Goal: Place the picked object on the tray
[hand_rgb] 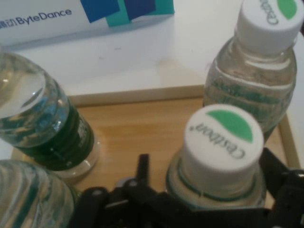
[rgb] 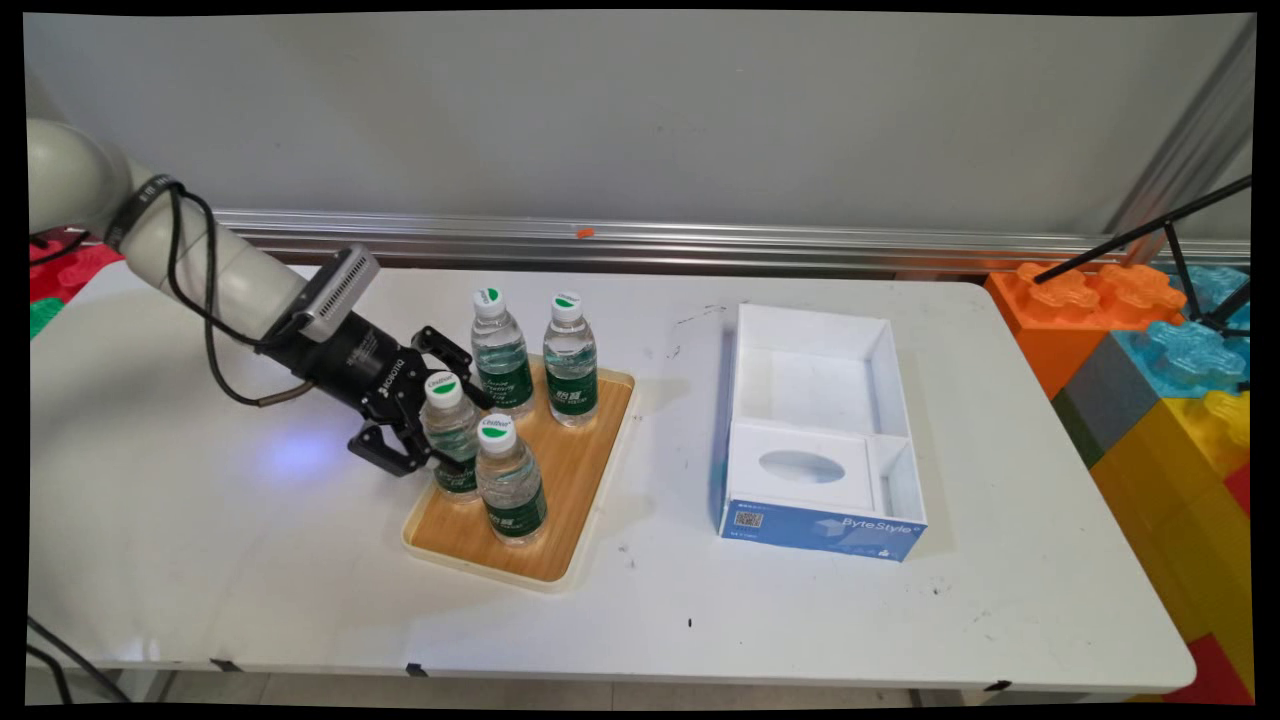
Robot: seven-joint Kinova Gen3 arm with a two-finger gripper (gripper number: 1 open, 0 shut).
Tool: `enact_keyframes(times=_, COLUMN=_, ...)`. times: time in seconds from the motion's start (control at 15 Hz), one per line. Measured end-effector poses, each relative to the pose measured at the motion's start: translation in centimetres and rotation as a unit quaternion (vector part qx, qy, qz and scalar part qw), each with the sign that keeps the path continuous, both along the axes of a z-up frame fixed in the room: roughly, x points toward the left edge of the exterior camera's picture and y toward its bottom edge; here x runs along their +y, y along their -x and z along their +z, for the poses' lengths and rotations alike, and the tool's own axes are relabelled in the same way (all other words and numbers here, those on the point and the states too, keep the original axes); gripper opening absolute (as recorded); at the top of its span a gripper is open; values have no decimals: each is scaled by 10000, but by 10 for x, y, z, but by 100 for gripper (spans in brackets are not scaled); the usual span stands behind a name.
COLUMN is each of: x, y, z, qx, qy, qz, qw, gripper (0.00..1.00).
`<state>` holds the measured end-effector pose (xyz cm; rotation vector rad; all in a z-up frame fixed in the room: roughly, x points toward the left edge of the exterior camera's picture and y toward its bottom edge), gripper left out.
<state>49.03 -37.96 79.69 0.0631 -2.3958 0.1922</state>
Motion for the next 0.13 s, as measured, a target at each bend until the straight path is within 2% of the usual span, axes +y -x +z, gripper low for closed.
enact_keyframes(times=0.13, x=-1, y=-1, z=-1, qx=-9, qy=16, qz=-14, qw=10000, gripper=100)
